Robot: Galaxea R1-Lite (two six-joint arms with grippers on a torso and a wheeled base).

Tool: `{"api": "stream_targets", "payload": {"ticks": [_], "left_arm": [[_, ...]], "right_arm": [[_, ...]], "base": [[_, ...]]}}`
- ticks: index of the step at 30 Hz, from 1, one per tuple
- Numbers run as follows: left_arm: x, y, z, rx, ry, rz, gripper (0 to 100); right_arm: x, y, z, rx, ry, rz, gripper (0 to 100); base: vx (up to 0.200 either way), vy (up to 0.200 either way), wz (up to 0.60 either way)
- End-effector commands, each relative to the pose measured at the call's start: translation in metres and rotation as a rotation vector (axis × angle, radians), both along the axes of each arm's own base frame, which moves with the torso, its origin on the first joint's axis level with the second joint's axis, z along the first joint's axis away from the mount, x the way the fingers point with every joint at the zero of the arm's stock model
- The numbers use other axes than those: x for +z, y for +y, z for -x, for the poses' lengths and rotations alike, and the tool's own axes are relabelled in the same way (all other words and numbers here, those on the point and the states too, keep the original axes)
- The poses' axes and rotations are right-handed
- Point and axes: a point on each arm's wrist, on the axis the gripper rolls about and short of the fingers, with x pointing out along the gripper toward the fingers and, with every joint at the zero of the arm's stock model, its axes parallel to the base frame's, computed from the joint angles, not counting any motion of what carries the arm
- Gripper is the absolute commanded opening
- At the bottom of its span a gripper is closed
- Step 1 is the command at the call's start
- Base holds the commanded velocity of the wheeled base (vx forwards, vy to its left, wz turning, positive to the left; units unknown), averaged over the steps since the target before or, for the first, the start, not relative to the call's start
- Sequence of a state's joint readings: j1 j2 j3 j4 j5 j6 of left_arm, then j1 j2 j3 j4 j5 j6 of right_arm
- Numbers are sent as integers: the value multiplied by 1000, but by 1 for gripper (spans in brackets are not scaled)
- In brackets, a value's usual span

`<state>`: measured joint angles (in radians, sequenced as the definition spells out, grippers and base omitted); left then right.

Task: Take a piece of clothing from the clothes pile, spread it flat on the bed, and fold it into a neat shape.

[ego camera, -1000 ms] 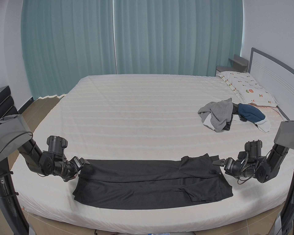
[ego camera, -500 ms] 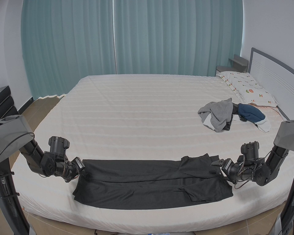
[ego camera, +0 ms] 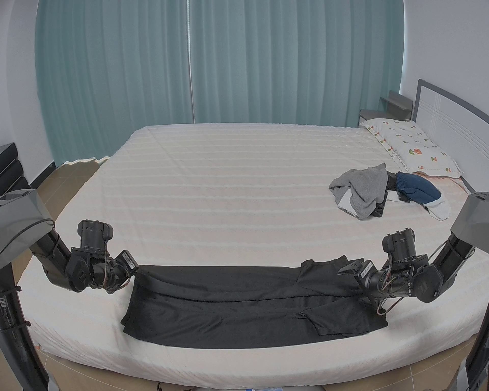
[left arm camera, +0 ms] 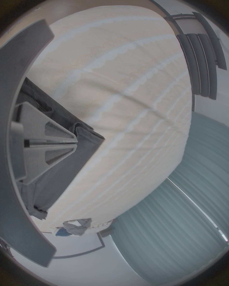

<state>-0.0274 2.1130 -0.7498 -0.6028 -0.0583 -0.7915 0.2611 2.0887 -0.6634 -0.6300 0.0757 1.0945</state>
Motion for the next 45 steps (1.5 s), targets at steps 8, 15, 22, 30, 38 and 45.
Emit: {"api": "stream_targets", "payload": {"ticks": [8, 15, 22, 30, 38, 45], "left_arm": [[12, 0, 1, 27, -46, 26, 0], [13, 0, 1, 27, -47, 29, 0], [12, -1, 1, 25, -46, 29, 0], [12, 0, 2, 25, -44, 29, 0], [13, 0, 1, 25, -49, 27, 0], [22, -1, -5, 22, -83, 27, 0]], "right_arm": [[-20, 17, -22, -65, 26, -30, 100], [-30, 25, -32, -103, 21, -21, 100], [-25, 26, -35, -111, -21, -28, 100], [-27, 25, -34, -122, -16, -14, 0], [-25, 22, -32, -135, -13, -1, 0], [-15, 15, -37, -155, -44, -7, 0]], "base": [[0, 0, 0], [0, 0, 0], [0, 0, 0], [0, 0, 0], [0, 0, 0], [0, 0, 0]]}}
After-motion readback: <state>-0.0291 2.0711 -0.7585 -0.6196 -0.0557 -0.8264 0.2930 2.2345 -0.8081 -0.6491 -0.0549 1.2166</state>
